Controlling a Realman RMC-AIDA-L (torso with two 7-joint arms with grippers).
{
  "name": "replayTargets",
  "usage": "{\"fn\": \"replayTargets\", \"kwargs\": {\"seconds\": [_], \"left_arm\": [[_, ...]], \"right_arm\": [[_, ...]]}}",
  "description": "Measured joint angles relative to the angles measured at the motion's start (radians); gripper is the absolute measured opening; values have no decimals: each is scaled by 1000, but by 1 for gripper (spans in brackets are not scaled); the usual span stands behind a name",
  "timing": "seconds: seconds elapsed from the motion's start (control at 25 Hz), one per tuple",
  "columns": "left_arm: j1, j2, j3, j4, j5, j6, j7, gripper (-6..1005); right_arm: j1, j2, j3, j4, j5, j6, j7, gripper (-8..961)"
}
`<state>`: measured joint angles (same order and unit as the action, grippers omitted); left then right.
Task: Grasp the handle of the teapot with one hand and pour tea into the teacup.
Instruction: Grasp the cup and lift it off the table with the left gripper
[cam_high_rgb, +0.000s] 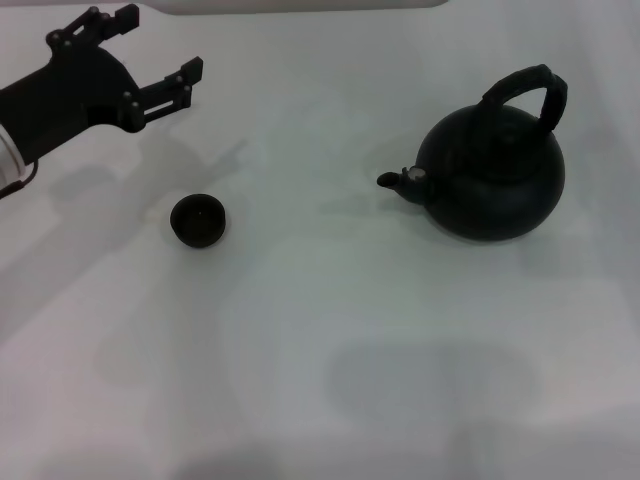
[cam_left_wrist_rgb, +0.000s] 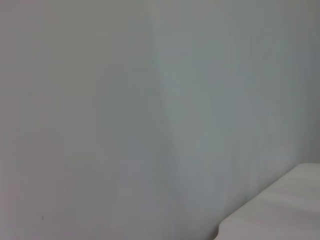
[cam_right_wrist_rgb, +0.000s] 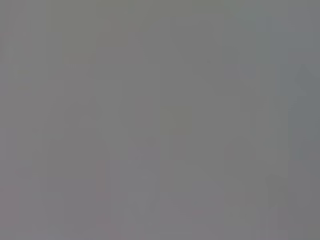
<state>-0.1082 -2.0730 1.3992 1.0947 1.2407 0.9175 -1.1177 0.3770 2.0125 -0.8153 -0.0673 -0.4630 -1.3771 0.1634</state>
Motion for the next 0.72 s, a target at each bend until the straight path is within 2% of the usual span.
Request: {"fn": "replayTargets", "kwargs": {"seconds": [0.32, 0.72], "left_arm": [[-20, 1, -13, -30, -2, -5, -21, 877], [-13, 1, -39, -42, -24, -3, -22, 878]], "right_arm": [[8, 0, -1, 6, -3, 5, 3, 843], [8, 0, -12, 1, -4, 10, 2, 839]]}}
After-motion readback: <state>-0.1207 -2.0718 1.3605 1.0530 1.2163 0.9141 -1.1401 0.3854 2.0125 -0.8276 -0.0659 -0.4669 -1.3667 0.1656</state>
